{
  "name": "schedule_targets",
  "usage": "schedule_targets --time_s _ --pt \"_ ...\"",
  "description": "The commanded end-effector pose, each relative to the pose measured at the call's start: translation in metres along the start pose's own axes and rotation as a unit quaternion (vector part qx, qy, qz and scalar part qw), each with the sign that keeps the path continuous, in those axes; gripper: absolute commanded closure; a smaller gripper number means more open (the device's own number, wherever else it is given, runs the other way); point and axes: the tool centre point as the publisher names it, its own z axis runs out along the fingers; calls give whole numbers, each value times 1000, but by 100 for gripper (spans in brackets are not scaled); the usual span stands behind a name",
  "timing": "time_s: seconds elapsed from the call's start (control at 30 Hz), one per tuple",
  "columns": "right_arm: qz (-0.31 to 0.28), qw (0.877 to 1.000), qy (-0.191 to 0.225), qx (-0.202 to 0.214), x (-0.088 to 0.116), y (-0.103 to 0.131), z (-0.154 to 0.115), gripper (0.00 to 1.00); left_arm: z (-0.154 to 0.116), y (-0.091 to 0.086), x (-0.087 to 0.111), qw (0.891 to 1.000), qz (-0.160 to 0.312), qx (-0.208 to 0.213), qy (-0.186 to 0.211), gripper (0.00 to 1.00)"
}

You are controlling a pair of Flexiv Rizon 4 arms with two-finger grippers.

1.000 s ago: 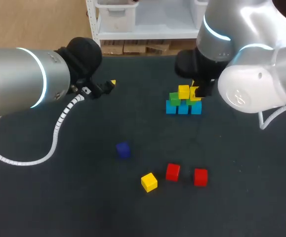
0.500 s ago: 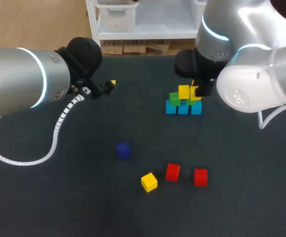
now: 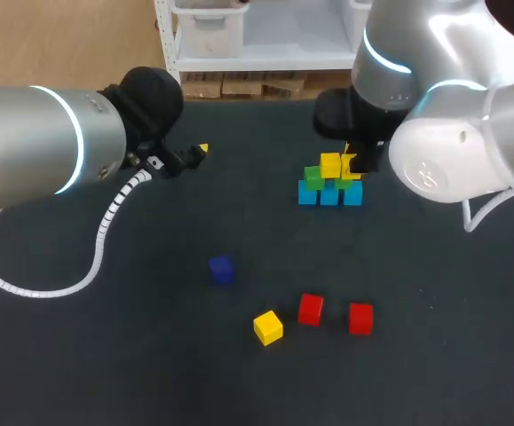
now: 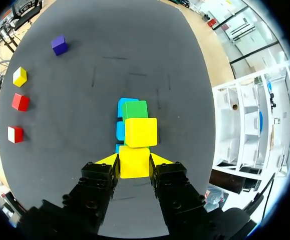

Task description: Place the blue cubes, place green cubes on the blue cubes, place the yellow cubes on the green cubes, then place the red cubes on the yellow cubes, and place purple cube on the red cubes.

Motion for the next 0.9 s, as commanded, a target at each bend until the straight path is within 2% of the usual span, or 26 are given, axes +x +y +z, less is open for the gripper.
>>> schedule_targets --time_s 0.03,0.73,0.83,0.9 --pt "3 1000 -2 0 0 -2 1 65 1 0 0 1000 0 0 -1 0" --pt "7 1000 -3 -2 -1 -4 4 63 1 0 0 1000 0 0 -1 0" --pt "7 1000 -1 -2 0 -4 5 60 1 0 0 1000 0 0 -1 0" --pt "7 1000 -1 -1 0 -4 5 55 1 0 0 1000 0 0 -1 0"
